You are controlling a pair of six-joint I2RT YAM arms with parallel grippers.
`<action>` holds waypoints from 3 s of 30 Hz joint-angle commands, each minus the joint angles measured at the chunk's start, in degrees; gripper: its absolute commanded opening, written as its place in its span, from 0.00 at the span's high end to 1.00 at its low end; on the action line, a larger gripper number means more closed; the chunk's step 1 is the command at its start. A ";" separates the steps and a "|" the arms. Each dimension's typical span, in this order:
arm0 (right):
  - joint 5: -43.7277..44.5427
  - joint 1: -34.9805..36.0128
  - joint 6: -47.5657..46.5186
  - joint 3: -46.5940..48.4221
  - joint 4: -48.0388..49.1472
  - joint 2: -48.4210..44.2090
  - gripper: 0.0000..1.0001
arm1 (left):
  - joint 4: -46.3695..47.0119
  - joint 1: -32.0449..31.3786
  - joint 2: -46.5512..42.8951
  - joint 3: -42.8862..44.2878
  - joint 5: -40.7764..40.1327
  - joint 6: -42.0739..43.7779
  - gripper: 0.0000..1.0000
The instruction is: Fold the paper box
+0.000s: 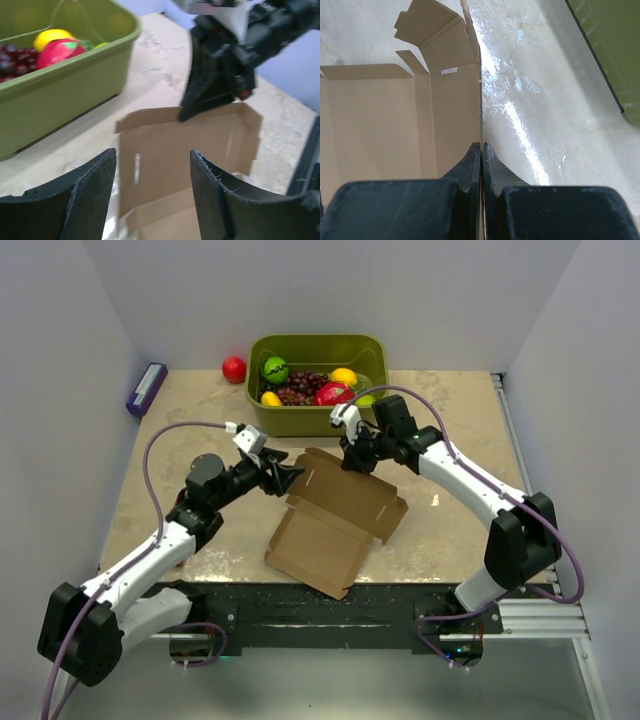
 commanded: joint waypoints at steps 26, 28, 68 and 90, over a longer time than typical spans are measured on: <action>-1.95 1.09 -0.61 -1.01 -0.90 -2.96 1.00 | 17.28 3.96 21.89 0.58 -1.68 -6.32 0.75; -2.13 1.18 -0.79 -1.10 -0.99 -2.87 1.00 | 18.85 4.66 23.12 0.76 -0.54 -6.93 0.76; 5.60 1.70 1.41 -1.80 0.86 -3.31 1.00 | 10.34 -0.34 19.88 -8.20 -5.10 -7.89 0.47; 7.71 1.79 1.67 -2.06 1.56 -3.58 1.00 | 11.39 -7.72 23.83 -6.54 -10.82 -11.32 0.69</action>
